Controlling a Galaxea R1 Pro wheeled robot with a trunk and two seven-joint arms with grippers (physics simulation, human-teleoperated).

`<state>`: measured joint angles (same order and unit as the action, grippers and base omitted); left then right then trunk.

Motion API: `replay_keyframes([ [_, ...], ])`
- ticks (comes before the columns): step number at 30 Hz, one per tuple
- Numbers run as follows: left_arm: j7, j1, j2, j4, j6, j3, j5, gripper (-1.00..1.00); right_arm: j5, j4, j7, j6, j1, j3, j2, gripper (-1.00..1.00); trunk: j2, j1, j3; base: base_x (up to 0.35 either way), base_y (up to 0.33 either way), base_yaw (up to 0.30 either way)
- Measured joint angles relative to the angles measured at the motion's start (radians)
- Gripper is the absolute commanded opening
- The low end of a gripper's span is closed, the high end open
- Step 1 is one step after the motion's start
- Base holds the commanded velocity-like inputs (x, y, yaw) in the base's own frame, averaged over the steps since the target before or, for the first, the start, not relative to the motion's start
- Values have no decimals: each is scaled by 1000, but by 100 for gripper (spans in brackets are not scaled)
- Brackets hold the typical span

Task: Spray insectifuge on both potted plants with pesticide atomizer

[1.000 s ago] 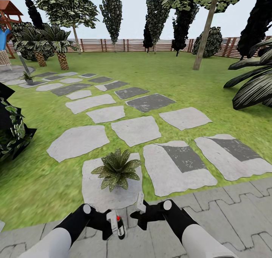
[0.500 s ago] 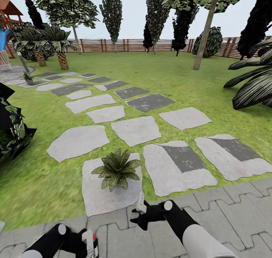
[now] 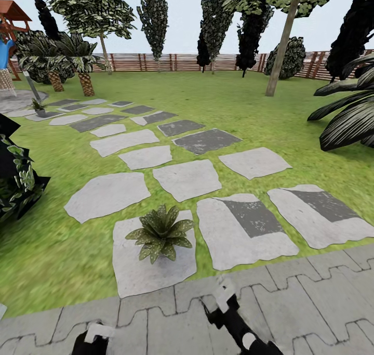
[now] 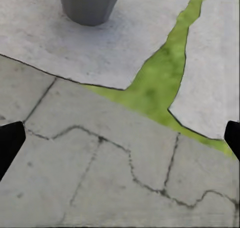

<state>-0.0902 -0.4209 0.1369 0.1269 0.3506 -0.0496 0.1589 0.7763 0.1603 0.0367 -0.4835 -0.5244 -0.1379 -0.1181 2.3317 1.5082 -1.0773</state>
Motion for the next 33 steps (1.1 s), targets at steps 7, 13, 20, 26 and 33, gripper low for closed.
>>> replay_keyframes([
  [7,115,38,-4,-18,119,1,-150,-100,-106,-7,371,-211,136,-6,16,100,0,0,0,0,0,0],
  [13,122,65,-1,-20,186,1,-217,-100,-217,-110,417,-432,174,-1,50,100,0,0,0,0,0,0],
  [20,123,66,0,-20,188,2,-221,-100,-223,-135,414,-440,177,0,51,100,0,0,0,0,0,0],
  [26,122,66,-1,-20,188,3,-220,-100,-223,-137,414,-440,178,0,51,100,0,0,0,0,0,0],
  [33,122,66,-1,-19,189,3,-219,-100,-223,-137,414,-440,178,0,51,100,0,0,0,0,0,0],
])
